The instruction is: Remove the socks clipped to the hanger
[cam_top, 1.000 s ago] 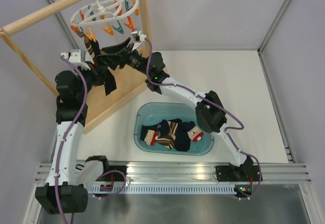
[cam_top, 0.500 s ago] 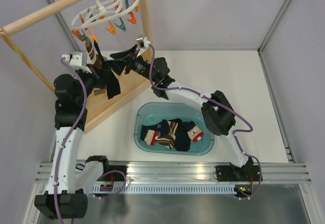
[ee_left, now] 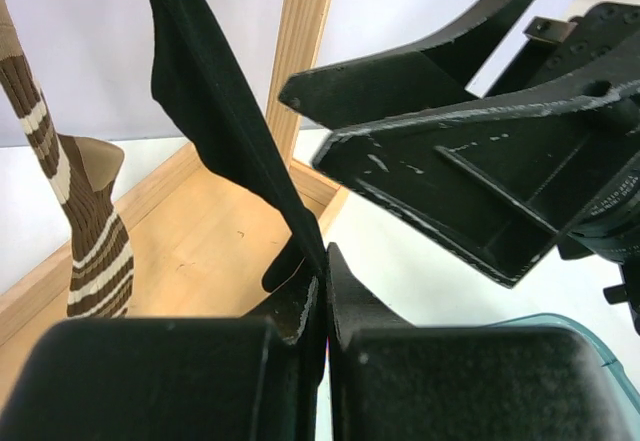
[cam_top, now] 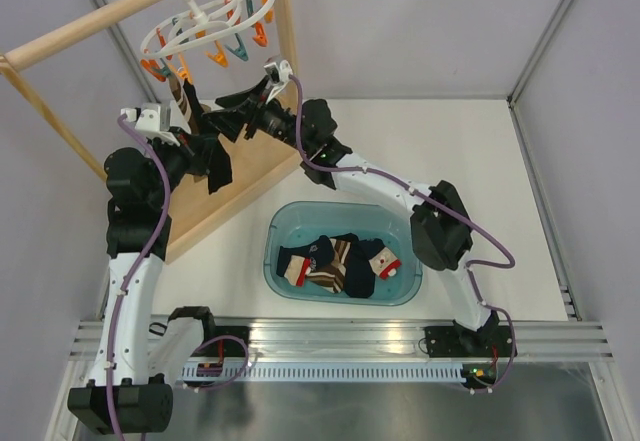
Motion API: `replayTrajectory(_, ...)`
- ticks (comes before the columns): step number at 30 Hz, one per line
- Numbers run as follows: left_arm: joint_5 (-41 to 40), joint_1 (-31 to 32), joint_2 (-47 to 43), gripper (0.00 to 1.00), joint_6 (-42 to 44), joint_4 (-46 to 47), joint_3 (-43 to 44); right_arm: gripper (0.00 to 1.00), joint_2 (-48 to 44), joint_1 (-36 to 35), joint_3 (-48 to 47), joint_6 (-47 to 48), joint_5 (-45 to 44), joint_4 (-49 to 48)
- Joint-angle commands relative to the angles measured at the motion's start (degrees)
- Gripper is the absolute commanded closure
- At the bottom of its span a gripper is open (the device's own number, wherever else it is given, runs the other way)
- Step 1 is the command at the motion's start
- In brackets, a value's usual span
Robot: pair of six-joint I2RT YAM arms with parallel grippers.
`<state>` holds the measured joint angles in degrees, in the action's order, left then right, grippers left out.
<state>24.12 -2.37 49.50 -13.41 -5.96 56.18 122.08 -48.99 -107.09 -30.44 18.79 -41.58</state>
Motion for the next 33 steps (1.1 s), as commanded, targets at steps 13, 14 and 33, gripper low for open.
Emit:
replayTrajectory(13, 2.25, 0.79, 0.08, 0.98, 2.33, 0.77, 1.39, 0.31, 6.15, -2.77, -15.07, 5.47, 0.47, 16.35)
replayTrajectory(14, 2.34, 0.88, -0.01, 0.98, 2.34, 0.86, 1.39, 0.32, 6.32, -2.95, -16.12, 6.34, 0.03, 17.75)
replayTrajectory(33, -5.21, 1.05, -0.10, 0.09, 2.51, -3.44, 4.02, 0.99, 6.59, -3.66, -15.70, 7.85, -4.37, 16.80)
